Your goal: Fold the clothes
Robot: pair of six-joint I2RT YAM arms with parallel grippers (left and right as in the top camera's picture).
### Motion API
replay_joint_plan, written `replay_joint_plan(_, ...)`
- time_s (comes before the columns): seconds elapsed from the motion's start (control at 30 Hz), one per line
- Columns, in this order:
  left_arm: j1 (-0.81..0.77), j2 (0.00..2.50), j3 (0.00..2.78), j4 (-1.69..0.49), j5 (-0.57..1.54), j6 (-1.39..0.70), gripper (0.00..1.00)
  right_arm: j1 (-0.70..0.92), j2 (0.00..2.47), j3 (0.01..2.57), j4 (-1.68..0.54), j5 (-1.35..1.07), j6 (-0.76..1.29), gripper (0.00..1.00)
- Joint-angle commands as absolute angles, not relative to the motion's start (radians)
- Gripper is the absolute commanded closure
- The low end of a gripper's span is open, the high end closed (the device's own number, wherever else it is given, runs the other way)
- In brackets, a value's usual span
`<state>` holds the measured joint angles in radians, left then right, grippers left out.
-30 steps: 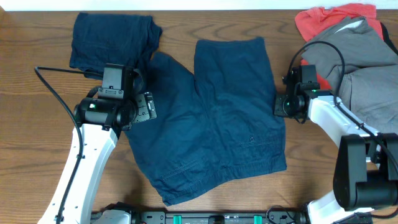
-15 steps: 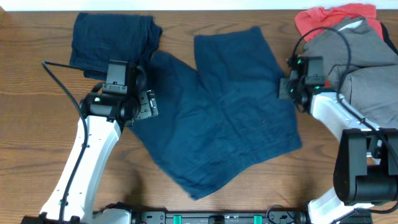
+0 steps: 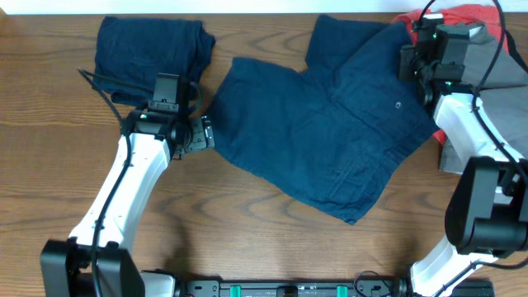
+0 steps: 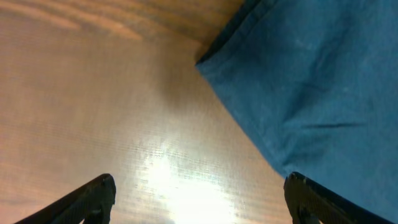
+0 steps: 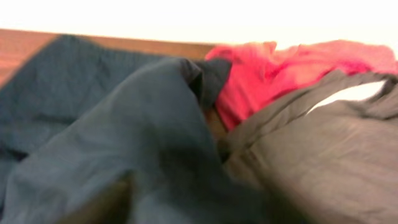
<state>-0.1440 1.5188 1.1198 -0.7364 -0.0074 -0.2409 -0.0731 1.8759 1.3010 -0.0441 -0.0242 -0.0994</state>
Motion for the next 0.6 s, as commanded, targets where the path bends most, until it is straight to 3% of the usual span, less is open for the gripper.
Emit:
replay_joint_plan(0.0,-0.139,1.573,1.136,-0.689,-0.019,-0.170,0.12,-0.077,1.880,1.317,-0.059,-0.053,-0.115,0.01)
replay_joint_plan(0.57,-0.139,1.905,1.137,-0.480,0.023,-0.264,0.13,-0.019,1.709,1.317,-0.369,-0.266,0.007,0.01)
